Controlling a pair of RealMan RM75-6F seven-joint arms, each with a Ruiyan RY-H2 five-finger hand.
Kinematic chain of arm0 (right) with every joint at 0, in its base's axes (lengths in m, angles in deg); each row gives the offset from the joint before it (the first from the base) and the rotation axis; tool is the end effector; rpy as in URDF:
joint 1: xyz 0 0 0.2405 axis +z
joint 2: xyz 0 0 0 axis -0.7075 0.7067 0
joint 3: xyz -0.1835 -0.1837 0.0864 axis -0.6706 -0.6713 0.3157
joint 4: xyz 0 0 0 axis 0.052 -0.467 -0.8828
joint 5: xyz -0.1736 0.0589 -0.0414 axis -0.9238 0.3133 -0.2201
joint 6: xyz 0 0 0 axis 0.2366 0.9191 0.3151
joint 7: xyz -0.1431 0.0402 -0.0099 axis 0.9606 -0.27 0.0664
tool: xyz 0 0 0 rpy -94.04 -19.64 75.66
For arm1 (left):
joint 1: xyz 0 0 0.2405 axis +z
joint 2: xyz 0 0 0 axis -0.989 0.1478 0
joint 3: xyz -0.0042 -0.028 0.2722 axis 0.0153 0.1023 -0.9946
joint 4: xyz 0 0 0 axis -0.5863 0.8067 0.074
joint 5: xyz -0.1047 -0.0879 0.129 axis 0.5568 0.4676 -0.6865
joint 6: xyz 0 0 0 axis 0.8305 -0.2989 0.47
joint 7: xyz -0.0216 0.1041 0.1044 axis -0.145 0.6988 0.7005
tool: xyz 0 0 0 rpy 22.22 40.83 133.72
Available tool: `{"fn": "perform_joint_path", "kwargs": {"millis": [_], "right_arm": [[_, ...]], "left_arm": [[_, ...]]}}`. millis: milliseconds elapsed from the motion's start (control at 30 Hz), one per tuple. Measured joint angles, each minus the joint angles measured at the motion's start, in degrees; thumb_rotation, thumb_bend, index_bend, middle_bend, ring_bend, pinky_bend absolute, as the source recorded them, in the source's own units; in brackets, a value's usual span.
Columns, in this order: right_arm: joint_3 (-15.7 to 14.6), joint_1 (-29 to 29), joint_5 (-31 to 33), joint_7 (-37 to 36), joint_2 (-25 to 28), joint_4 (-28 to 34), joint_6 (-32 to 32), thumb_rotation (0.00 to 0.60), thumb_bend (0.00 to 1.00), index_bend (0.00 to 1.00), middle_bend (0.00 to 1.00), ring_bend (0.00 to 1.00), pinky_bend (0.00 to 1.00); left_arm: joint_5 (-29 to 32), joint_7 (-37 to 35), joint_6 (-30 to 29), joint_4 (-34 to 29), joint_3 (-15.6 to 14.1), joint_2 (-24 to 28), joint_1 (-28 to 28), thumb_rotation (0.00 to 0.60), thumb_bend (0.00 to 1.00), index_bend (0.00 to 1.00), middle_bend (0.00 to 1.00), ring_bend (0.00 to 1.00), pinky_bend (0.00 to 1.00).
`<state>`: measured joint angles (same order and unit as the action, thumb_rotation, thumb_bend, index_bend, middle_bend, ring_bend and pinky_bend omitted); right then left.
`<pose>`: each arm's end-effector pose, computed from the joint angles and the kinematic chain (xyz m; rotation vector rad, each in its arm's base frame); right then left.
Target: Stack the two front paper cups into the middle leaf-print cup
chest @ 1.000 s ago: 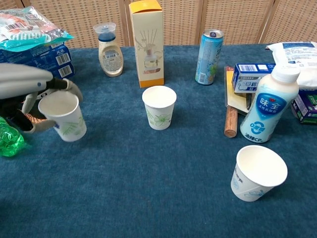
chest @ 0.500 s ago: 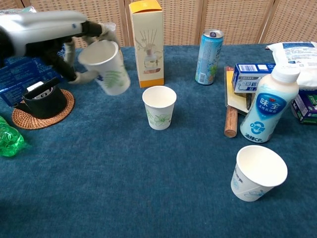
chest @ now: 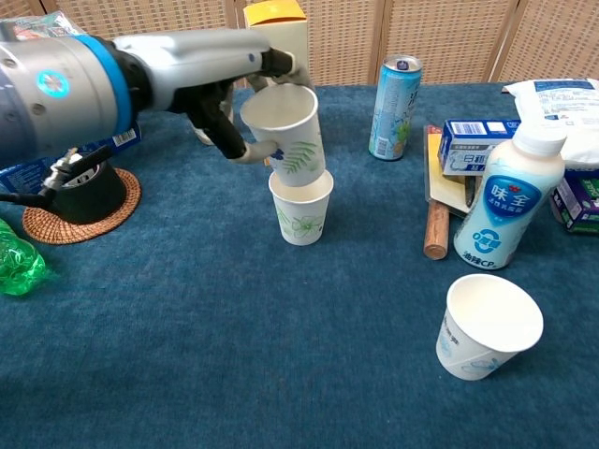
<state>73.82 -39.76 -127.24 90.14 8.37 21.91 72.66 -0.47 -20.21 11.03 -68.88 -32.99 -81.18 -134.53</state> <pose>-0.3287 -0.1957 0.1966 1.3346 -0.9082 0.8404 -0.0459 0.3179 0.0156 -1.9930 -0.8665 -0.9887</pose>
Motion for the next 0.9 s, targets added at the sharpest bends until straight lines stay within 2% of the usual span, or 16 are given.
{"fn": "perform_joint_path", "kwargs": {"millis": [200,733,833,900], "right_arm": [[0.1,0.0,0.4,-0.6,0.1,-0.3,-0.3,0.6,0.14,0.0,0.0,0.0,0.0],[0.0,0.0,0.4,-0.5,0.1,-0.4,-0.4,0.6,0.14,0.0,0.0,0.0,0.0],[0.0,0.0,0.5,-0.6,0.1,-0.4,-0.5,0.6,0.14,0.0,0.0,0.0,0.0],[0.0,0.0,0.5,-0.6,0.1,-0.4,-0.5,0.6,0.14,0.0,0.0,0.0,0.0]], "left_arm": [[1.4,1.1,-1.0,1.7,-0.1,-2.3,-1.5,0.6,0.46,0.19,0.23,0.28,0.56],[3.1,0.4,-1.3,4.3,-0.9,-3.4,-2.5,0.6,0.46,0.19,0.22,0.27,0.56],[3.5,0.9,-1.5,4.3,-1.1,-3.5,-2.7,0.6,0.46,0.17,0.17,0.22,0.56],[4.6,1.7,-1.6,4.2,-1.2,-3.4,-2.9,0.6,0.46,0.12,0.05,0.1,0.53]]}}
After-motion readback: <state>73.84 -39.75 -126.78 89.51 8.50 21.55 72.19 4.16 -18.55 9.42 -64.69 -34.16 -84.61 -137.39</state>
